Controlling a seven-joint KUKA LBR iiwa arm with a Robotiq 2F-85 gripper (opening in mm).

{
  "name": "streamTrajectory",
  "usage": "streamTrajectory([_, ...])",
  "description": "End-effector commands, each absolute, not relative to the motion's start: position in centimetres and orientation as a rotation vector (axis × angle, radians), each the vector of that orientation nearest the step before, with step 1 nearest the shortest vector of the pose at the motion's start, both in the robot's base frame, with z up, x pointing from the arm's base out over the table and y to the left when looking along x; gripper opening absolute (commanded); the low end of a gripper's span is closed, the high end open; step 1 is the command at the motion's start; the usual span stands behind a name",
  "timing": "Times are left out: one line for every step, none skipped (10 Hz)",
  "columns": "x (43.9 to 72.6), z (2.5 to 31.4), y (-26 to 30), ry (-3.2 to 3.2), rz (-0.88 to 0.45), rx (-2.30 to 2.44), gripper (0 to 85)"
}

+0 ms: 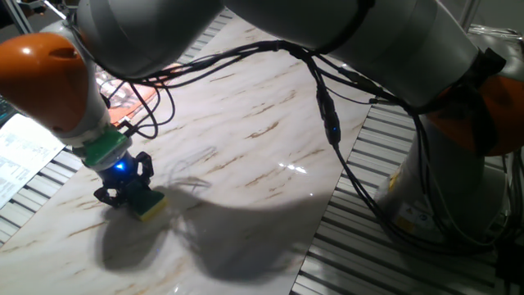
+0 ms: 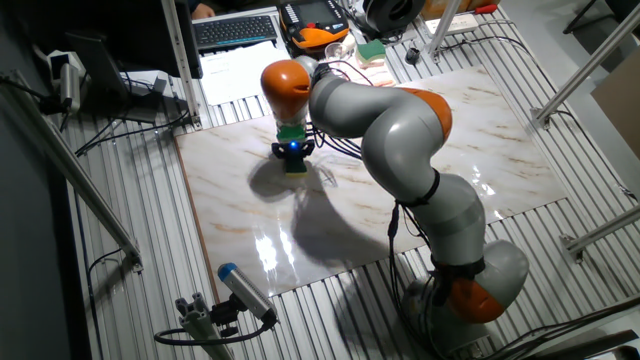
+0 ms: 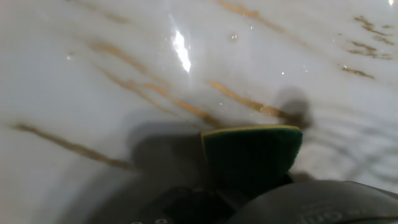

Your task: Clean the tabletop with a sponge

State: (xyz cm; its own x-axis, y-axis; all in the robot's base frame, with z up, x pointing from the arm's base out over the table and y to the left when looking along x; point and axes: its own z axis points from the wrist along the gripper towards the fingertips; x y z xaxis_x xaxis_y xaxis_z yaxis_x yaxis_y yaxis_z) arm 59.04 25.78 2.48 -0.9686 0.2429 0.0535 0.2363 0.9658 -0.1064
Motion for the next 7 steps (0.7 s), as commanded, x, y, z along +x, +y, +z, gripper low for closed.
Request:
streamTrajectory([58.8,2.4,25.9,-3.05,0.153,-0.366,0.0])
streamTrajectory([58.7,2.4,25.8,-3.051,0.153,-0.349,0.0])
streamTrajectory([58.6,2.5,25.5,-3.052,0.151,-0.338,0.0])
streamTrajectory([58.4,2.6,25.1,-3.054,0.159,-0.321,0.0])
streamTrajectory([58.3,2.6,24.6,-3.058,0.163,-0.303,0.0])
streamTrajectory([58.2,2.4,24.2,-3.066,0.164,-0.297,0.0])
streamTrajectory([58.1,2.1,23.9,-3.073,0.168,-0.294,0.0])
